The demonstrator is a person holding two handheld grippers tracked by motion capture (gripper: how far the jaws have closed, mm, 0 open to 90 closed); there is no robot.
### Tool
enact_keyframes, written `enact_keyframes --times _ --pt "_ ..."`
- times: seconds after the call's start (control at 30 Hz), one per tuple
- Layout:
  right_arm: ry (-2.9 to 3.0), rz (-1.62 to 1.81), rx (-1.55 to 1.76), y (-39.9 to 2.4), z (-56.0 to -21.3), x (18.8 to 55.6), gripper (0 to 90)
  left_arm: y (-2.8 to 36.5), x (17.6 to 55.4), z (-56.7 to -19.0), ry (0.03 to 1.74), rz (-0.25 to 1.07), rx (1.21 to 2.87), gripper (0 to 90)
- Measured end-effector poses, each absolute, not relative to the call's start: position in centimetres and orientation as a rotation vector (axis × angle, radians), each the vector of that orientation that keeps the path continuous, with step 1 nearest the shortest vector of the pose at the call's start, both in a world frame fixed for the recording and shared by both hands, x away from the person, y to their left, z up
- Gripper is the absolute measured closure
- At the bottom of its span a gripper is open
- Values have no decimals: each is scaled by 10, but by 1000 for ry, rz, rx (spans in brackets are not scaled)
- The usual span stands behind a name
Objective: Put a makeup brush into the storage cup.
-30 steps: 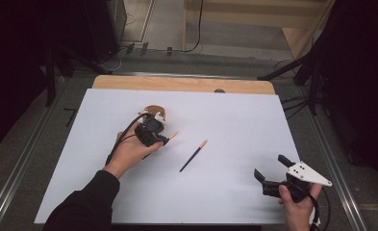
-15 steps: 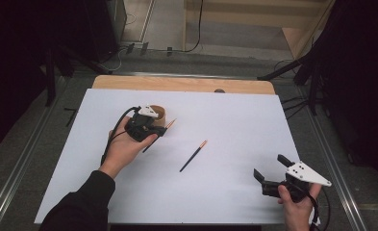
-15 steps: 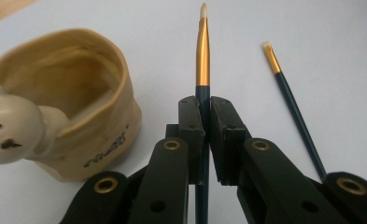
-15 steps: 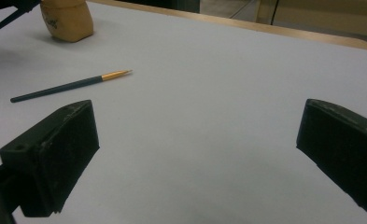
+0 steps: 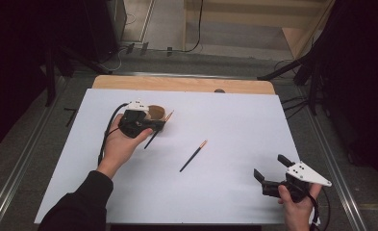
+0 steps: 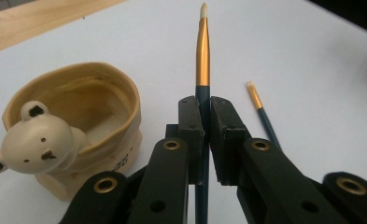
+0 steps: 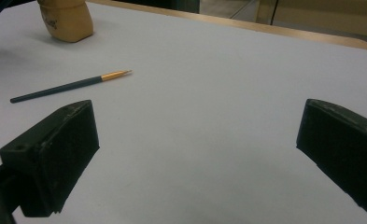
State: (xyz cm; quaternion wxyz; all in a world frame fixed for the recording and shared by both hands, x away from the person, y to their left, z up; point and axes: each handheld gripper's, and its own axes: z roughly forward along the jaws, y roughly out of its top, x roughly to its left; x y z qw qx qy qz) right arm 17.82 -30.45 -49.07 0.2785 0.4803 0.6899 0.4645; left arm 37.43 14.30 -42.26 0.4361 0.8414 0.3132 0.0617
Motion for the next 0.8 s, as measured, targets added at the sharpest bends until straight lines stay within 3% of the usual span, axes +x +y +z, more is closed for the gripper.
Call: enact_keyframes --times 0.8 --pt "1852 1244 1284 -304 -491 178 0 162 378 -411 786 233 1767 839"
